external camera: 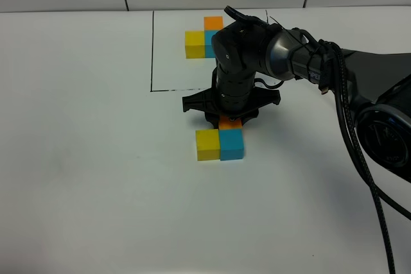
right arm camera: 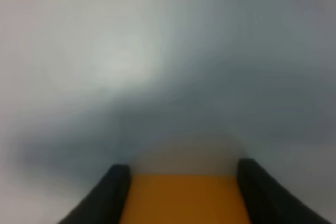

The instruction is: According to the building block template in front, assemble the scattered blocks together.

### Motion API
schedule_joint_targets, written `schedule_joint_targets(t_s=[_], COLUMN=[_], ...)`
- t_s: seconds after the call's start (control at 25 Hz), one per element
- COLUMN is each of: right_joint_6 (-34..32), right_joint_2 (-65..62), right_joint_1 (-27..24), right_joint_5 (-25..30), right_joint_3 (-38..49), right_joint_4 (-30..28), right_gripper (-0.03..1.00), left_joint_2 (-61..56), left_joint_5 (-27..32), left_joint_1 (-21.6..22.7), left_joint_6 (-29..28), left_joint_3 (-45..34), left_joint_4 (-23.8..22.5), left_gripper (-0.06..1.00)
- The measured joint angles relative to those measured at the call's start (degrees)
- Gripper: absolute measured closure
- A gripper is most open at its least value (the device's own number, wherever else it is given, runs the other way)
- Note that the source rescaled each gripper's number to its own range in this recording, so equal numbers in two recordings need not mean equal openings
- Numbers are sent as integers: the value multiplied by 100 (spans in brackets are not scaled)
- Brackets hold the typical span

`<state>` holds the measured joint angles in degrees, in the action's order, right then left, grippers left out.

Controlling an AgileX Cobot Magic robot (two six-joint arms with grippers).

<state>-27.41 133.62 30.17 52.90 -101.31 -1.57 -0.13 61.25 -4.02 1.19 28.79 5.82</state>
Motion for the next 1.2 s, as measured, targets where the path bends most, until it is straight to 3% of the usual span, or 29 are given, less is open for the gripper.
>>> schedule_joint_targets(t_s=[0.56, 0.64, 0.92, 1.04, 1.2], right_joint_6=[12, 122, 875, 1036, 1204], right_joint_2=[0, 0, -27, -81, -435], right_joint_1=[0, 0, -28, -95, -285], right_joint_5=[-70, -109, -387, -502, -547], right_joint_3=[0, 0, 0, 13, 24], right_joint_4=[0, 43, 192, 192, 197], right_gripper=[92, 78, 7, -3, -3], left_joint_2=[0, 0, 0, 0, 0], left_joint_5=[0, 0, 0, 0, 0], left_joint_1=[0, 0, 0, 0, 0], left_joint_6=[0, 0, 0, 0, 0], left_joint_3=[0, 0, 0, 0, 0], left_joint_4=[0, 0, 0, 0, 0], left_gripper=[15, 15, 15, 15, 15])
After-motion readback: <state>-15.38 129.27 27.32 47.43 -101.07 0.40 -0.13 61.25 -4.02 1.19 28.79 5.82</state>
